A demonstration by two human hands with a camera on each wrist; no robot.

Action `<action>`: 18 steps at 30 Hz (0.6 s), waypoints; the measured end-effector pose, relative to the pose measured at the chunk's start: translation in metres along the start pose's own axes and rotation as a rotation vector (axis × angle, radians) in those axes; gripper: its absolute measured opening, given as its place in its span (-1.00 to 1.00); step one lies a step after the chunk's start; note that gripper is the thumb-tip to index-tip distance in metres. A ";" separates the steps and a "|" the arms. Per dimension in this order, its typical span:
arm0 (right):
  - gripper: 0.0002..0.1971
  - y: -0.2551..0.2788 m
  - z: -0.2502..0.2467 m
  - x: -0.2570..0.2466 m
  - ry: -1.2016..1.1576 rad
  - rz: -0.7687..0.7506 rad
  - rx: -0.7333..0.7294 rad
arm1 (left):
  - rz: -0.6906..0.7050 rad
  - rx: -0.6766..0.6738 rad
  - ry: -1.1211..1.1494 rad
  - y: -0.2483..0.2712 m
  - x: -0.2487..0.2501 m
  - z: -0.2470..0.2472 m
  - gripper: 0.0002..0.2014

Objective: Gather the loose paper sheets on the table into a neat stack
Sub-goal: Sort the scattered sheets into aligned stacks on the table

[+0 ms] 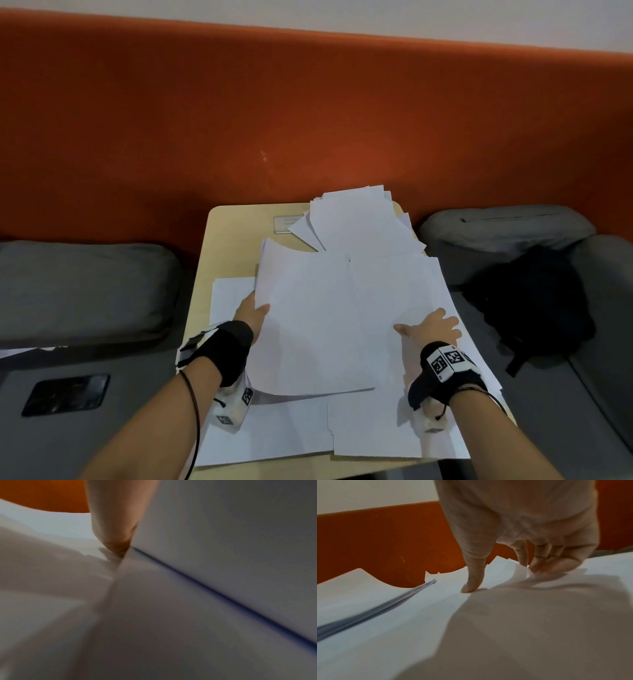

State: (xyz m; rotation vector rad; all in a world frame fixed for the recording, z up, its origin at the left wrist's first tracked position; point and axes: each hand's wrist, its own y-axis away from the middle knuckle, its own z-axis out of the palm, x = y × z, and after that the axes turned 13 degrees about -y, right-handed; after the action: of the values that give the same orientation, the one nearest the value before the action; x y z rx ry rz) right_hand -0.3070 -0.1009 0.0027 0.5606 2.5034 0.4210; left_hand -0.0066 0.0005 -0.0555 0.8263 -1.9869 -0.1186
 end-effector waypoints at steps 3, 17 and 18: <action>-0.19 -0.002 -0.001 0.001 -0.019 -0.001 -0.024 | 0.007 -0.001 -0.022 0.001 0.001 0.000 -0.57; -0.25 0.001 -0.006 0.004 0.044 -0.031 -0.022 | -0.018 0.018 -0.014 0.003 0.002 0.001 -0.58; -0.26 0.001 -0.005 0.004 0.079 -0.043 -0.009 | -0.020 0.018 -0.009 0.003 0.002 0.001 -0.58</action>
State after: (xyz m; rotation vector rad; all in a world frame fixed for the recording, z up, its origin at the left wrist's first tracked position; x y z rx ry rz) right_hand -0.3128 -0.0990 0.0057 0.4950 2.5824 0.4453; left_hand -0.0093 0.0016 -0.0535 0.8586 -1.9909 -0.1160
